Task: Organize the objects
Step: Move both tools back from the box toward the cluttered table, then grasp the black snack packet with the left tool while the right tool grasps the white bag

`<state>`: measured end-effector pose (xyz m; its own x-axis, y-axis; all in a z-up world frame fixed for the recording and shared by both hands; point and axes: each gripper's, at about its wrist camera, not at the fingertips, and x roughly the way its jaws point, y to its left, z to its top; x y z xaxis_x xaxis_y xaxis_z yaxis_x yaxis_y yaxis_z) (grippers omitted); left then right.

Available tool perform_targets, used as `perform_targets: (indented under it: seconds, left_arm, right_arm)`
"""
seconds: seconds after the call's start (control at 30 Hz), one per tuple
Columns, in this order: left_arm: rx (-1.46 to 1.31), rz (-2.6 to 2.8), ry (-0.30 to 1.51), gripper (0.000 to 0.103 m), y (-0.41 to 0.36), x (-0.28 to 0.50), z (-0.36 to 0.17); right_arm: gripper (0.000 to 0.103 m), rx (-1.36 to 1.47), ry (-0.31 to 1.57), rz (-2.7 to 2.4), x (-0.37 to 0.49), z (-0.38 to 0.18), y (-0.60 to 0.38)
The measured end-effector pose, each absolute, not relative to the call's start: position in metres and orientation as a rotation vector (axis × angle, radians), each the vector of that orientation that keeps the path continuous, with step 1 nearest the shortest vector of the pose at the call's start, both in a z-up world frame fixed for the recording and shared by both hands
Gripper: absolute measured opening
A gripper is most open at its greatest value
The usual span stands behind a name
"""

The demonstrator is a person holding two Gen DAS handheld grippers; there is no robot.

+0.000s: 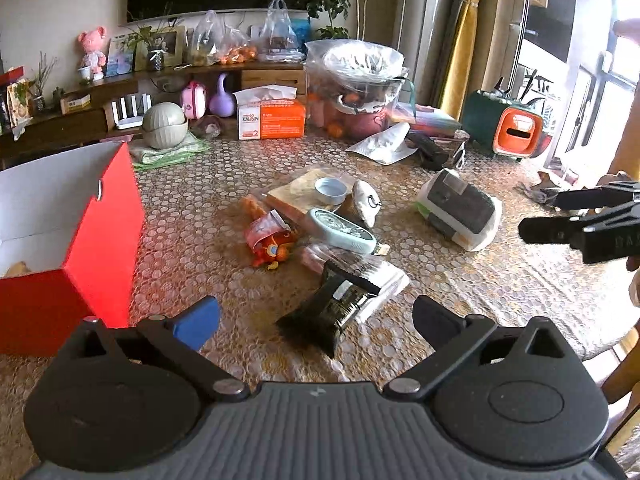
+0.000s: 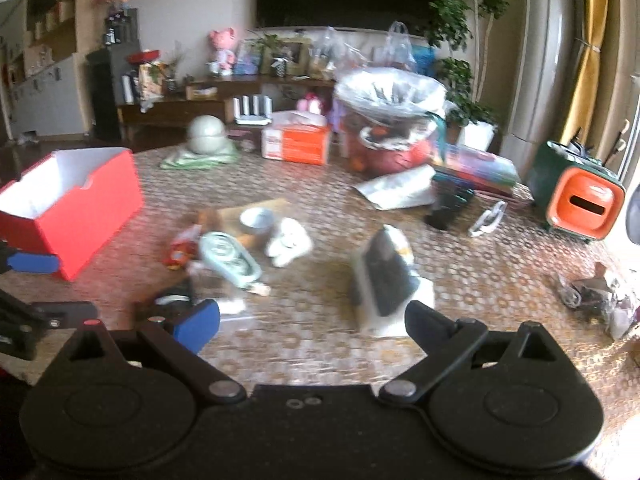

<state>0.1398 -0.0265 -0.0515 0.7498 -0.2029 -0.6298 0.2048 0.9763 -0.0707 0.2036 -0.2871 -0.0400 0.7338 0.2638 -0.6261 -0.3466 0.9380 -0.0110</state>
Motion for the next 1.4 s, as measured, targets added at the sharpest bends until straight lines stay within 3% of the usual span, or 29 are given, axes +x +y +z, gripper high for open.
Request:
perform_targets:
  seconds: [0.7,1.0,1.03,1.2,1.4]
  left_arm:
    - [0.105,-0.270,0.790,0.103,-0.045,0.201,-0.111]
    - [0.156,-0.318,0.773,0.101,-0.050,0.201,-0.121]
    - [0.160,-0.326,0.771,0.100,-0.051,0.201,-0.121]
    - [0.185,-0.351,0.762,0.065,-0.055,0.199,-0.120]
    - [0.167,-0.344,0.759,0.046,-0.051,0.197,-0.118]
  right_arm:
    - [0.098,-0.155,0.779,0.235,0.308,-0.100,-0.325]
    - [0.088,-0.142,0.828,0.227,0.323,-0.119,-0.323]
    - [0.084,-0.137,0.836,0.228,0.324,-0.121,-0.323]
    - [0.079,-0.104,0.860,0.223,0.324,-0.125,-0.325]
    - [0.065,-0.105,0.860,0.222,0.321,-0.123,-0.322]
